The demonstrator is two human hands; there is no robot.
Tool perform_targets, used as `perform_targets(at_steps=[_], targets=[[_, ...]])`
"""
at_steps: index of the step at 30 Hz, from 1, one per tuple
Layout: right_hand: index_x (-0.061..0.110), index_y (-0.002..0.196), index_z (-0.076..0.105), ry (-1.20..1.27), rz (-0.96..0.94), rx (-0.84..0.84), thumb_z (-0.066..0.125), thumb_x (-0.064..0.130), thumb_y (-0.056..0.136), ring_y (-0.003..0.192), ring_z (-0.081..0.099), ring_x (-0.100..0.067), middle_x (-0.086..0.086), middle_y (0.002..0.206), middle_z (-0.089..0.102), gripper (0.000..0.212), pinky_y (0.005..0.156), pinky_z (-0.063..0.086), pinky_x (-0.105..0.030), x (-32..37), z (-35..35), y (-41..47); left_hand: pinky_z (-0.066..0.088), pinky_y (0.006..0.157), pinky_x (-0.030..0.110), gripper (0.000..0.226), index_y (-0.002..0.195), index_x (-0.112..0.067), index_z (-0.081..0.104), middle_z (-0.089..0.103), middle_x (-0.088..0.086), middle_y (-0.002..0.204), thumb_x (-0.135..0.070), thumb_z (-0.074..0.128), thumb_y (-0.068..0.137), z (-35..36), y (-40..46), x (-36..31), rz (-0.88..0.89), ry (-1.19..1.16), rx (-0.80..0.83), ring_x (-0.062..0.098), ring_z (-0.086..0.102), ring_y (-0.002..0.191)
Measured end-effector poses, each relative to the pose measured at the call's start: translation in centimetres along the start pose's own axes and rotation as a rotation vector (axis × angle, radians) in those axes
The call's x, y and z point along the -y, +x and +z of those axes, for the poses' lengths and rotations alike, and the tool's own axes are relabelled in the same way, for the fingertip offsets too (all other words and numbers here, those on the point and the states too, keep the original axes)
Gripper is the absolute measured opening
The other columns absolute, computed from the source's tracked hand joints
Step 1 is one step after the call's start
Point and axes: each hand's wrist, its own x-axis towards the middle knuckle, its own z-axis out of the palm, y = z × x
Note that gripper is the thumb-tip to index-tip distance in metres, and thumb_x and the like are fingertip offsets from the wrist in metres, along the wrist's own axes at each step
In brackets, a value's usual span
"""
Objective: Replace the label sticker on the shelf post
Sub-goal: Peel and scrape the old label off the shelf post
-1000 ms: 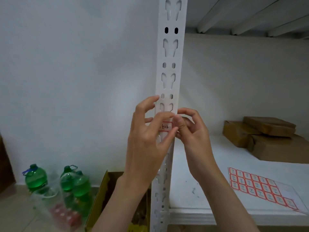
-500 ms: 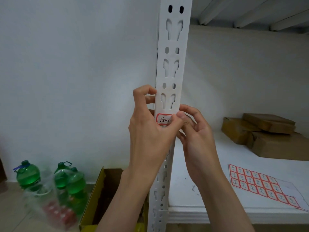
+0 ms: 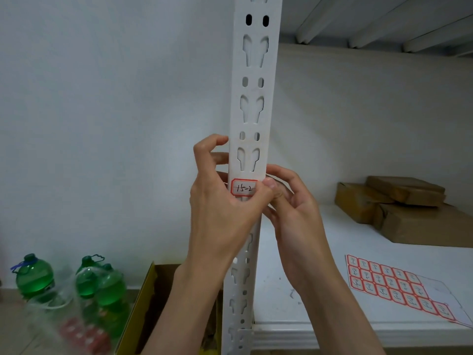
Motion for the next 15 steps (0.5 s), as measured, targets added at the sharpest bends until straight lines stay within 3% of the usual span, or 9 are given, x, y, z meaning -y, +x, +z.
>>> perform_targets(at_steps=[6,15], targets=[[0.025,0.119,0.062,-0.035,-0.004,0.02,0.053,0.023,0.101,0.098,0.073,-0.004,0.019,0.097,0.077,0.02,0.087,0.057,-0.018,0.16,-0.12,-0.13,0.049,0.064,0.005,0.067,0.123,-0.037,0.031,0.059,-0.006,0.129,-0.025,0.081,0.08,0.03,0.14,-0.54,-0.059,-0.036,0.038,0.008,0.063,0.092],[0.026,0.12,0.061,-0.062,0.005,0.033,0.054,0.023,0.101,0.101,0.072,-0.003,0.019,0.103,0.076,0.021,0.088,0.057,-0.019,0.1,-0.37,-0.09,0.049,0.065,0.005,0.07,0.122,-0.034,0.031,0.062,-0.002,0.125,-0.02,0.083,0.078,-0.13,0.51,-0.56,-0.05,0.013,0.04,0.016,0.065,0.093]])
